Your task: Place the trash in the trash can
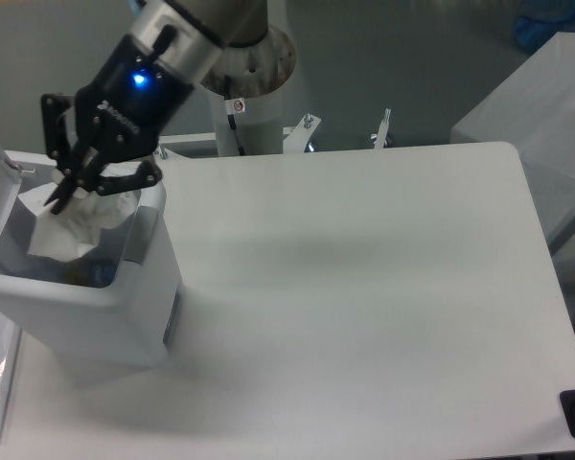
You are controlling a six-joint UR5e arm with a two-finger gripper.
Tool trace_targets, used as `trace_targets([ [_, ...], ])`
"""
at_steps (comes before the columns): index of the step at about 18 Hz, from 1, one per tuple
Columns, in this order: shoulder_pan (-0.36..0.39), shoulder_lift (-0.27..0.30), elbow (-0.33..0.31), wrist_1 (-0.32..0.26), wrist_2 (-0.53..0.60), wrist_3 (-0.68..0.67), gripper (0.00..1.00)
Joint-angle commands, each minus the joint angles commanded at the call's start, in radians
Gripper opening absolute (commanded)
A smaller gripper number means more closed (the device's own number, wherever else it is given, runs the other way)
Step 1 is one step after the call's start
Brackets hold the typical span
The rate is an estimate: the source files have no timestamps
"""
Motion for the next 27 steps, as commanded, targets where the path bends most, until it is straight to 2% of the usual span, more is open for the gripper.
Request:
trace_targets([
  [1, 0.000, -0.002, -0.003, 0.000, 0.000, 0.000, 0.50],
  [2, 0.000, -0.003, -0.008, 0.002, 0.000, 0.000, 0.66],
  [3, 0.000, -0.005, -0.008, 0.002, 0.000, 0.006, 0.89],
  [4, 0.000, -0.005, -0.008, 0.002, 0.000, 0.015, 0.99],
  [9, 0.017, -0.015, 0.000, 0.006, 0.000, 0.058, 1.00],
  [15, 0.175, -0.083, 0.009, 0.018, 0.066, 0.166, 1.00],
  [21, 0.317, -0.141, 0.009, 0.017, 0.074, 0.330, 1.00],
  [23, 0.345, -0.147, 0.020, 0.018, 0.125, 0.350, 1.00],
  [27, 0.394, -0.150, 0.040, 0.015, 0.340, 0.400, 1.00],
])
